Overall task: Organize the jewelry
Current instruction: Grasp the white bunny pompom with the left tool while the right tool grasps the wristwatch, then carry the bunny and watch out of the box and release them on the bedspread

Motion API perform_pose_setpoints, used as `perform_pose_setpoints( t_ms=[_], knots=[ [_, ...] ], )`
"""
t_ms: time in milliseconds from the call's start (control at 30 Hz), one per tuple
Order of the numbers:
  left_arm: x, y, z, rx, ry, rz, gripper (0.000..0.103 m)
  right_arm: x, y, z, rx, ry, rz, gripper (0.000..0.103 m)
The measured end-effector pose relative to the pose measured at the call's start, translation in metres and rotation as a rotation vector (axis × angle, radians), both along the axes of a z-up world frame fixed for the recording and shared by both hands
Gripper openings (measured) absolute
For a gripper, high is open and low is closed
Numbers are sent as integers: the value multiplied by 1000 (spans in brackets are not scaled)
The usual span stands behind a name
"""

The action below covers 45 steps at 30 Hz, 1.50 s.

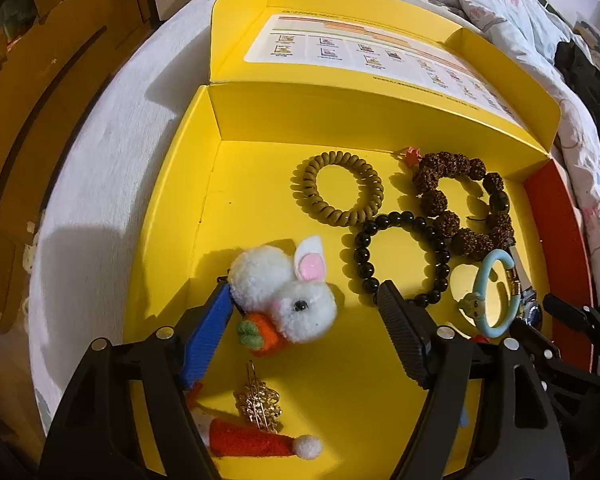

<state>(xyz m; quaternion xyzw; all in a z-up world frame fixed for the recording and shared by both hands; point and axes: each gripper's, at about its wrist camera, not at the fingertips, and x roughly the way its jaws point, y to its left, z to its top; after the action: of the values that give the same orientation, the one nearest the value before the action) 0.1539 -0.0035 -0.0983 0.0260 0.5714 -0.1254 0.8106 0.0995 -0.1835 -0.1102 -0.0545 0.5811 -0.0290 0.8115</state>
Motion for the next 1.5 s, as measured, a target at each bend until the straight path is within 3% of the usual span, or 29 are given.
perform_pose_setpoints(
  t_ms=[233, 333, 700, 1133, 1500],
  knots=[
    [2, -3, 0, 17, -3, -5, 61, -1, 1, -1, 22, 0, 2, 50],
    [3, -5, -3, 9, 17, -12, 47, -2, -1, 0, 66, 5, -9, 43],
    [1, -2, 1, -25, 8, -11, 37, 0, -5, 0, 100, 8, -23, 42],
    [-9, 6, 30, -73, -47, -2, 37, -8, -11, 27, 146, -63, -43, 42],
    [-29, 8, 62, -114, -115, -15, 37, -23, -15, 77, 171, -182, -53, 42]
  ],
)
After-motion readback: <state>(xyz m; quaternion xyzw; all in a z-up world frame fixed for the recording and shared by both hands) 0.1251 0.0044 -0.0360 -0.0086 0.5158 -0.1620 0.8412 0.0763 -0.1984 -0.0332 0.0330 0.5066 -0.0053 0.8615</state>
